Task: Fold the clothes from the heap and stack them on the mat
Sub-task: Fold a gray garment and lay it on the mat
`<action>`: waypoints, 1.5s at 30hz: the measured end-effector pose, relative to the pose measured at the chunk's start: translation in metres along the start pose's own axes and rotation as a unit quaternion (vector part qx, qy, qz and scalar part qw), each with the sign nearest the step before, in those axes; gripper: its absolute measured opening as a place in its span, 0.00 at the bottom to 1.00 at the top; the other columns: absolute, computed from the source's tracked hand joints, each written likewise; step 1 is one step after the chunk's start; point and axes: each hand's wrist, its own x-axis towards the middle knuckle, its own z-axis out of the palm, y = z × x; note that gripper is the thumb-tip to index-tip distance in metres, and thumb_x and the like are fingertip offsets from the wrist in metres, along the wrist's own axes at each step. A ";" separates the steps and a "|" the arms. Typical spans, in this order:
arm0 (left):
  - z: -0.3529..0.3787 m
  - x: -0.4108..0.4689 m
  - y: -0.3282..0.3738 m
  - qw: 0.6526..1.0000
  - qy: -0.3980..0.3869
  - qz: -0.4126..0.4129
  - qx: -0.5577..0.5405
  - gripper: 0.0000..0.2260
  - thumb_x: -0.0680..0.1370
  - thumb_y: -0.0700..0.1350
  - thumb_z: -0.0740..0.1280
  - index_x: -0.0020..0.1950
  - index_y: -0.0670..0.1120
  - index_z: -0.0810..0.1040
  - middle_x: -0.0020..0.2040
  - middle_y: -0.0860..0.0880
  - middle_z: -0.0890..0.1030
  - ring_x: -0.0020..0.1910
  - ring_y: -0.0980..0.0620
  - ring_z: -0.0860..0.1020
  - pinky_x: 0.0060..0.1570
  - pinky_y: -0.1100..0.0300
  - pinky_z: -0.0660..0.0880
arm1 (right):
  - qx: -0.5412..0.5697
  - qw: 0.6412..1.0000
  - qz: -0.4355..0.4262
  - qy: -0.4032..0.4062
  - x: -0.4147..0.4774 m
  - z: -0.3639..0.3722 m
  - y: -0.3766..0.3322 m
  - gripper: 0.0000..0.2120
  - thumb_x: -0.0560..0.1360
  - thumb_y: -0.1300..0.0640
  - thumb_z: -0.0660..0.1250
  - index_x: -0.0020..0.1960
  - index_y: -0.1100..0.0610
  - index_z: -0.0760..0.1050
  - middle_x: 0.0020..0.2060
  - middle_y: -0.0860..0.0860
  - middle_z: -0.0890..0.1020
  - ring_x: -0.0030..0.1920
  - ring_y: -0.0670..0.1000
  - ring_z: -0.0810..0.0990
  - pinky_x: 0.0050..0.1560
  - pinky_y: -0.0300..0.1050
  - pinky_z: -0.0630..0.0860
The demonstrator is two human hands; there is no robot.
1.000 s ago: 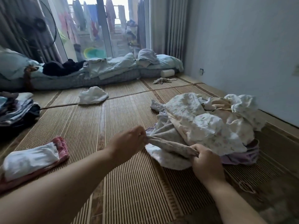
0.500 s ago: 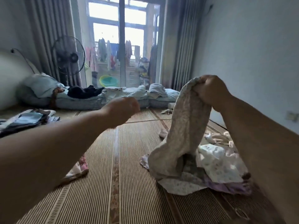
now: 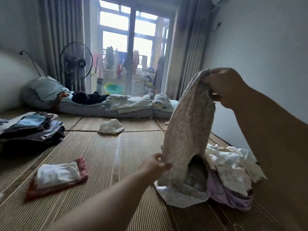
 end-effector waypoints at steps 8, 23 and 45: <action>0.017 0.022 0.005 0.998 0.056 0.005 -0.026 0.10 0.79 0.42 0.64 0.42 0.38 0.79 0.40 0.41 0.76 0.40 0.46 0.72 0.40 0.54 0.65 | -0.163 0.974 0.069 0.140 0.001 -0.046 0.109 0.06 0.74 0.60 0.64 0.50 0.57 0.78 0.46 0.58 0.80 0.51 0.62 0.80 0.48 0.51 0.78; 0.023 0.017 0.071 0.989 -0.010 0.150 -0.003 0.04 0.77 0.39 0.68 0.45 0.44 0.74 0.37 0.47 0.74 0.30 0.57 0.70 0.29 0.65 0.65 | -0.184 0.971 -0.018 -0.149 -0.050 0.045 0.157 0.06 0.72 0.58 0.69 0.38 0.60 0.81 0.31 0.50 0.80 0.34 0.47 0.77 0.38 0.44 0.75; 0.078 0.037 0.061 0.967 -0.142 0.104 -0.182 0.05 0.81 0.38 0.60 0.46 0.41 0.72 0.37 0.46 0.73 0.33 0.53 0.72 0.28 0.67 0.71 | -0.106 0.990 0.018 0.090 -0.016 -0.074 0.110 0.06 0.78 0.57 0.64 0.47 0.57 0.80 0.46 0.56 0.83 0.50 0.57 0.80 0.52 0.54 0.76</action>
